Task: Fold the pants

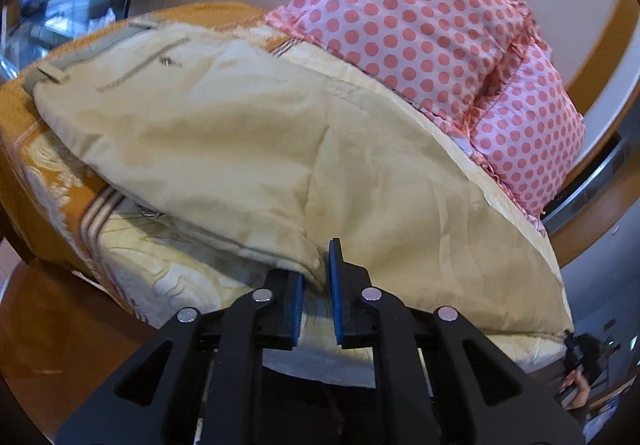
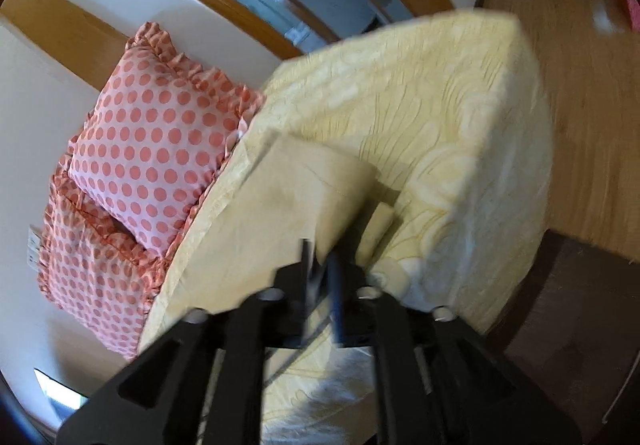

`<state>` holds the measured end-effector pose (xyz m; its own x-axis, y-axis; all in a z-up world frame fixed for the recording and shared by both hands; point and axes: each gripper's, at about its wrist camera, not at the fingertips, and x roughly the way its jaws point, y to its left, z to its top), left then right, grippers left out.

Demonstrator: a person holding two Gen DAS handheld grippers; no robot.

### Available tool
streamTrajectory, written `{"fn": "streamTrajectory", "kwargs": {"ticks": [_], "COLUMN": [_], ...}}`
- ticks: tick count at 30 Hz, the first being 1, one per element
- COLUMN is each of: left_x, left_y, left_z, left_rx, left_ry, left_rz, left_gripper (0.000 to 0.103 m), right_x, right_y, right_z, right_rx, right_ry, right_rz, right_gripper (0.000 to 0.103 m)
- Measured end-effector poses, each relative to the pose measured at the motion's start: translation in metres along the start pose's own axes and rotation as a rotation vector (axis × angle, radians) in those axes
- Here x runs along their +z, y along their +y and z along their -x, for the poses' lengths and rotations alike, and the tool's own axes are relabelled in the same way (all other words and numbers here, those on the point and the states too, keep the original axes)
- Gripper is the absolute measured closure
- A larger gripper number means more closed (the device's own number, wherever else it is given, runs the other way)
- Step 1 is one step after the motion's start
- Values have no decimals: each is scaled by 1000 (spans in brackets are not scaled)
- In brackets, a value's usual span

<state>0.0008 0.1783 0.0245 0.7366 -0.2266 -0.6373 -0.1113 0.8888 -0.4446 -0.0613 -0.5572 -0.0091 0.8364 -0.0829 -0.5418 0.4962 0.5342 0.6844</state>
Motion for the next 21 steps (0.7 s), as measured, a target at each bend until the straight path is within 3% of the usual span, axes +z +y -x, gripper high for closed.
{"fn": "streamTrajectory", "kwargs": {"ticks": [1, 3, 5, 6, 7, 9, 11, 14, 15, 19, 21], "left_x": [-2, -5, -7, -7, -6, -2, 6, 15, 17, 13, 9], "left_y": [-2, -8, -14, -18, -21, -23, -22, -13, -8, 10, 9], "left_z": [6, 24, 42, 51, 58, 66, 61, 41, 32, 5, 3], "left_rx": [3, 19, 52, 73, 89, 97, 114, 134, 138, 153, 153], "left_ry": [-13, -58, -125, -167, -209, -272, -291, -258, -239, -174, -194], "left_rz": [-16, -60, -99, -119, -132, -141, -146, -132, -124, -79, -97], "left_gripper": [90, 85, 79, 71, 54, 31, 30, 30, 30, 29, 26], "right_x": [1, 5, 9, 10, 11, 10, 5, -6, -9, -10, -13], "right_y": [1, 3, 1, -3, -6, -10, -4, 6, 8, 40, 88], "right_z": [10, 25, 26, 22, 18, 10, 7, -1, -6, -3, 2], "right_rx": [-11, -62, -86, -100, -112, -114, -133, -117, -102, -63, 47], "right_ry": [-46, -131, -140, -127, -116, -95, -110, -93, -77, -148, -168], "right_rz": [17, 50, 58, 51, 40, 28, 71, 109, 124, 195, 275], "right_gripper": [54, 51, 52, 55, 60, 65, 70, 80, 100, 100, 100]}}
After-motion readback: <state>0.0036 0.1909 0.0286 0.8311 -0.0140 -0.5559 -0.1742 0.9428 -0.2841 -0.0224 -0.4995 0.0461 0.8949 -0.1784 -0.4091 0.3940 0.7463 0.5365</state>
